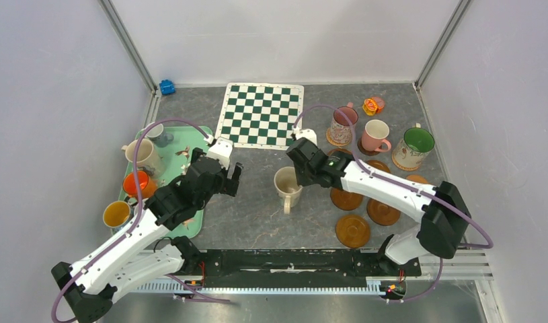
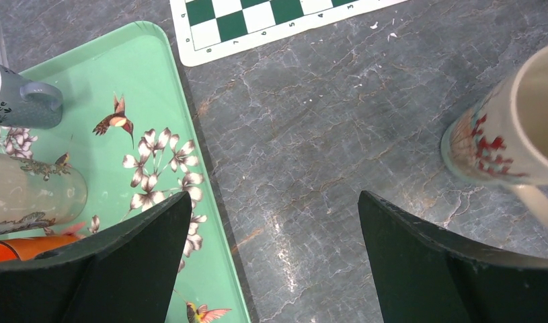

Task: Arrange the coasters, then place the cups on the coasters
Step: Pick up the cup at the center of the board.

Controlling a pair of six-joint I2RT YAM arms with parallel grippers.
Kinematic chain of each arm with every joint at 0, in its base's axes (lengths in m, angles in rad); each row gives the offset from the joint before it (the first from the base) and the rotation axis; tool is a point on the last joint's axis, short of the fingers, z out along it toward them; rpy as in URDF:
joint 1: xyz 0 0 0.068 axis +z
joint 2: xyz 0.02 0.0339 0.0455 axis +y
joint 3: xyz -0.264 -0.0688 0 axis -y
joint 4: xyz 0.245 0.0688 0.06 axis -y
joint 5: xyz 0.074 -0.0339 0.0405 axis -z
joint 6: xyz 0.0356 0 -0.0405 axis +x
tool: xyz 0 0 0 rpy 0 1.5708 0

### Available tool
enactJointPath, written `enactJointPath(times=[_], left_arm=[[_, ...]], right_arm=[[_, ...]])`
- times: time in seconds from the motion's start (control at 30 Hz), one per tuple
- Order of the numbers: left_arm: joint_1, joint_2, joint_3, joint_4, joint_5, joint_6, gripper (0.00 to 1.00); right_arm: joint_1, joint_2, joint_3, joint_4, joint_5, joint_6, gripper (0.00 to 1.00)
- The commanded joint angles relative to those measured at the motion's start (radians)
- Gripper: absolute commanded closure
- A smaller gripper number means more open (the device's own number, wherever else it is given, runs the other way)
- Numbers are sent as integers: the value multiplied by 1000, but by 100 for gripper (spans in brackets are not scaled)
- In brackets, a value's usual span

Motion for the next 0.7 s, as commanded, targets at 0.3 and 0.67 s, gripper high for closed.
enactJointPath(times=[0.3, 0.67], left_arm=[[2, -19, -4, 20, -25, 18, 0], [2, -20, -5, 17, -35, 18, 0]], right_arm=[[-305, -274, 34, 26, 139, 151, 100], [-540, -195, 92, -40, 160, 258, 100]])
